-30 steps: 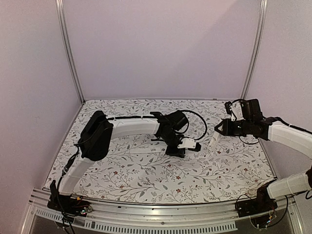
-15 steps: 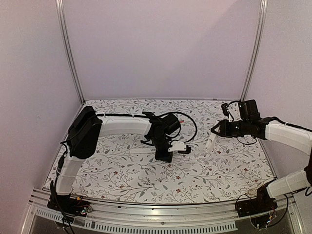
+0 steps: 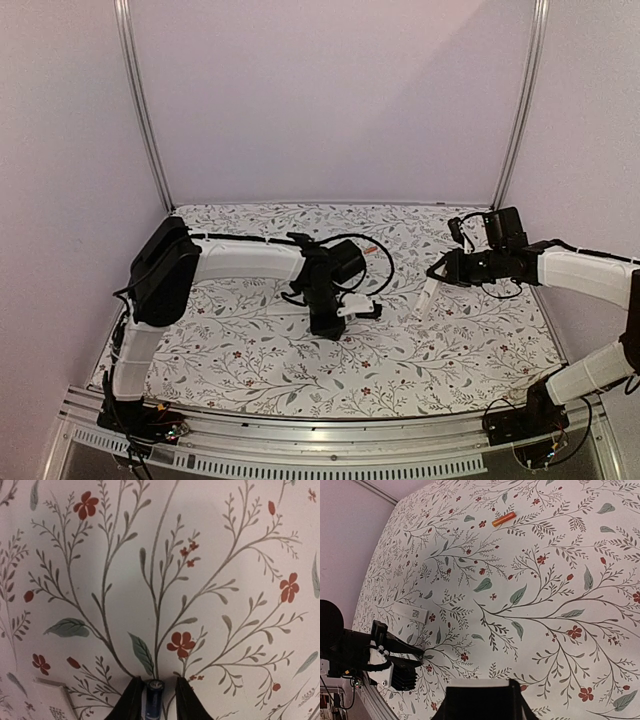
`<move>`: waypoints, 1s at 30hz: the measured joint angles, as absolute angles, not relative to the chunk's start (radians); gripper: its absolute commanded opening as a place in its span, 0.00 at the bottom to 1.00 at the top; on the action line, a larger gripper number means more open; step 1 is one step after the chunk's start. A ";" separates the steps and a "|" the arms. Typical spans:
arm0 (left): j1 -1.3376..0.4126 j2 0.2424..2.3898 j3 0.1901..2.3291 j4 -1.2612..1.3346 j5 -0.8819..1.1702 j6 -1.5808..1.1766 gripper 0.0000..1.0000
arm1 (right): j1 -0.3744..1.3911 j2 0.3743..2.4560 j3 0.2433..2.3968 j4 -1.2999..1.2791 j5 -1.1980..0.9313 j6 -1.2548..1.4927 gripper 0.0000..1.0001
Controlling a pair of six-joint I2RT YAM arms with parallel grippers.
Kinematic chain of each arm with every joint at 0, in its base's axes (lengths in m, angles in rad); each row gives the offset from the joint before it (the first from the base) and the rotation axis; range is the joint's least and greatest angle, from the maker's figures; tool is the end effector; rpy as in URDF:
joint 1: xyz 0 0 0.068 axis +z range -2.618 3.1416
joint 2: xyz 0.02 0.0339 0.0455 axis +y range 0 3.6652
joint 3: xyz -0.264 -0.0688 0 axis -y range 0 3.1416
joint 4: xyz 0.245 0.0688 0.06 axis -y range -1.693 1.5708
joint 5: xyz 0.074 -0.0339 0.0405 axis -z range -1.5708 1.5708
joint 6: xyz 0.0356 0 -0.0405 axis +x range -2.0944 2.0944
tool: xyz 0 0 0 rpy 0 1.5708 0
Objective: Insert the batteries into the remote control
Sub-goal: Move the battery to the center of the board, then pick up the battery from the center of the board.
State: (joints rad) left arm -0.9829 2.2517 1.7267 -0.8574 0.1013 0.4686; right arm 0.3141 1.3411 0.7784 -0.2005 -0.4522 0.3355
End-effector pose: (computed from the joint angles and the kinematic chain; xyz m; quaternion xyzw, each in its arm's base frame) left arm 0.2459 -0.3754 0.1403 0.6635 0.7406 -0.0726 0.0780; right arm 0.2574 0.1000 0.2173 -0.0785 0.8971 0.3176 0.2971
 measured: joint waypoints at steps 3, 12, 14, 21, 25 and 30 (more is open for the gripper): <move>-0.986 2.250 1.727 -0.862 0.093 0.459 0.31 | 0.315 1.341 0.778 -0.200 -0.453 0.337 0.00; -0.989 2.232 1.705 -0.889 0.037 0.455 0.17 | 0.329 1.346 0.779 -0.201 -0.453 0.340 0.00; -0.988 2.231 1.704 -0.889 0.035 0.454 0.09 | 0.330 1.347 0.779 -0.201 -0.453 0.340 0.00; -0.985 2.188 1.643 -0.840 0.044 0.432 0.00 | 0.344 1.374 0.803 -0.189 -0.476 0.352 0.00; -0.979 2.088 1.534 -0.715 0.065 0.364 0.00 | 0.356 1.410 0.814 -0.154 -0.516 0.386 0.00; -0.967 1.832 1.324 -0.369 0.123 0.197 0.00 | 0.388 1.458 0.844 -0.125 -0.556 0.439 0.00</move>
State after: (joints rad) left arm -0.9668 1.8324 1.3239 -0.3691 0.1230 0.1974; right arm 0.3882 1.4582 0.8436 -0.1246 -0.5560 0.4393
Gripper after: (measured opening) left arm 0.055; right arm 0.223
